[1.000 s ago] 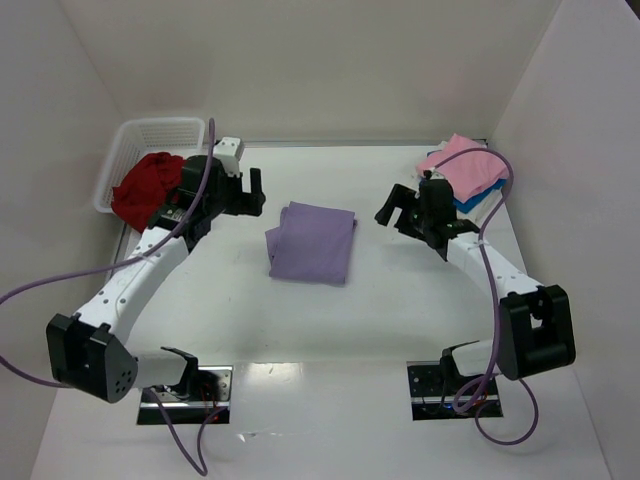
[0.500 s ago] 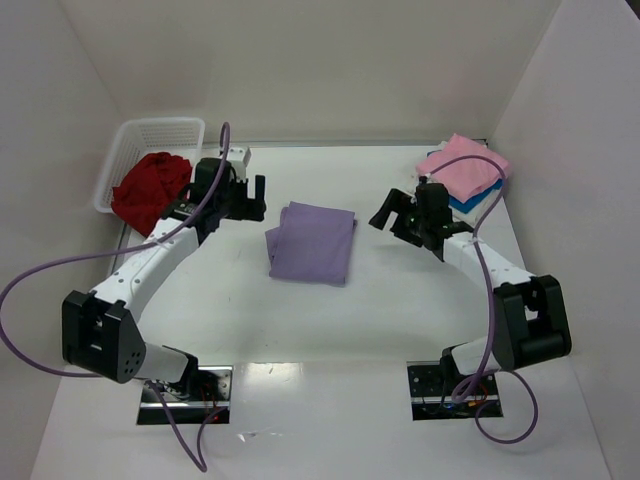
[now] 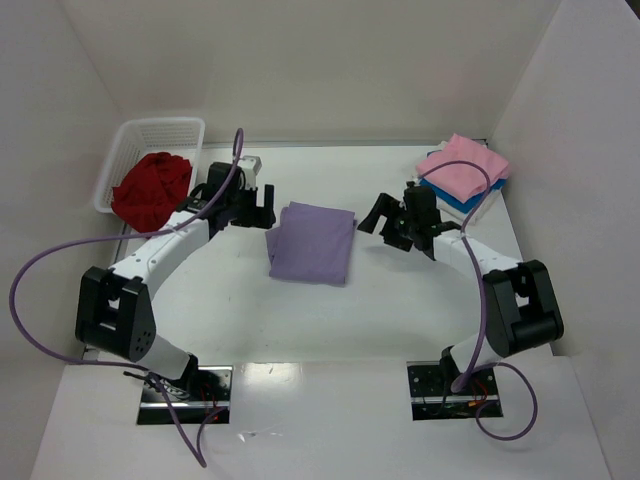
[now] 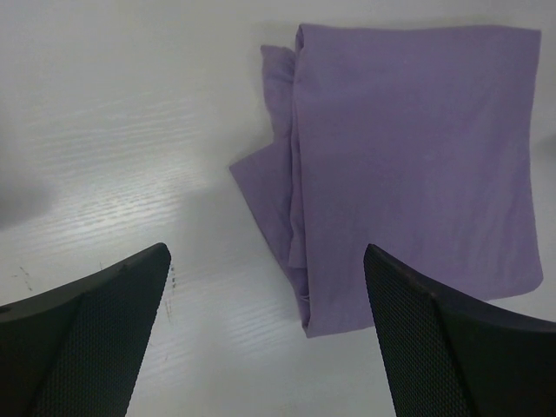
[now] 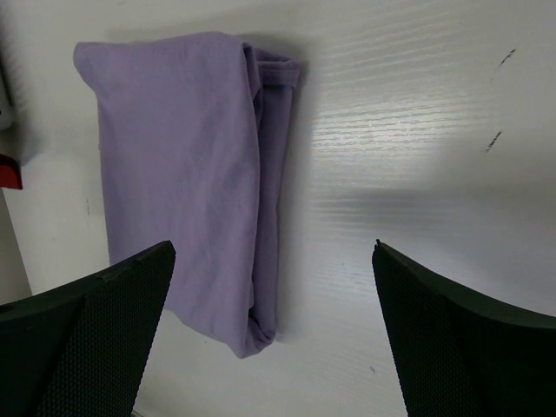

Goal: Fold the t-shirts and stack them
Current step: Put the neatly folded tshirt into the corner of the board with the right arm

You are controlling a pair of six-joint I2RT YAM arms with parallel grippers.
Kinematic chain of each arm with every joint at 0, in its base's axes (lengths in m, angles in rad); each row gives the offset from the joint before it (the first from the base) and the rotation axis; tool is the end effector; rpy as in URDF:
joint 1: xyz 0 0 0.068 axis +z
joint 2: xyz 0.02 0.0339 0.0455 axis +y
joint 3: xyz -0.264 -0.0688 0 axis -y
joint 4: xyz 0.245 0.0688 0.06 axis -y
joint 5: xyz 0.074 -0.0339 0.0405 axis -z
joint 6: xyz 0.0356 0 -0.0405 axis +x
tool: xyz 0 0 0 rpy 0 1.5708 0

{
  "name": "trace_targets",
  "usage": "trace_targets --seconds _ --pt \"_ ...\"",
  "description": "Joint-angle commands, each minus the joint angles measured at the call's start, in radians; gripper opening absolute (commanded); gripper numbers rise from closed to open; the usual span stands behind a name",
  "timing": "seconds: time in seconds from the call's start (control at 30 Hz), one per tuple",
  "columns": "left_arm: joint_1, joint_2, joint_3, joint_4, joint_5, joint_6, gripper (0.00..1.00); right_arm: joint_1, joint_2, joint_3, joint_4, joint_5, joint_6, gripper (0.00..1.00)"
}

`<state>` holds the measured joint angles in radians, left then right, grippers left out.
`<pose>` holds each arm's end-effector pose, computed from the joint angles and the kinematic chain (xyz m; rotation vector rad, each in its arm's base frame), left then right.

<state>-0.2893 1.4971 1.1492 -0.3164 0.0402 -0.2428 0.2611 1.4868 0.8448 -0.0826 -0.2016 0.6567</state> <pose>0.3232 -0.0977 0.2821 0.0745 2.2543 -0.3326 0.2991 0.0873 0.2057 0.3611 2.3528 0.6899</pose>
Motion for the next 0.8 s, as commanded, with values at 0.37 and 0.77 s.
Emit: trace_targets --seconds 0.37,0.77 --pt "0.022 0.025 0.012 0.022 0.075 -0.029 1.0 0.081 0.167 0.027 0.141 -0.007 0.087 1.0" --pt "0.022 0.046 0.021 0.013 0.096 -0.029 1.0 0.11 0.268 0.034 0.211 -0.033 0.112 1.0"
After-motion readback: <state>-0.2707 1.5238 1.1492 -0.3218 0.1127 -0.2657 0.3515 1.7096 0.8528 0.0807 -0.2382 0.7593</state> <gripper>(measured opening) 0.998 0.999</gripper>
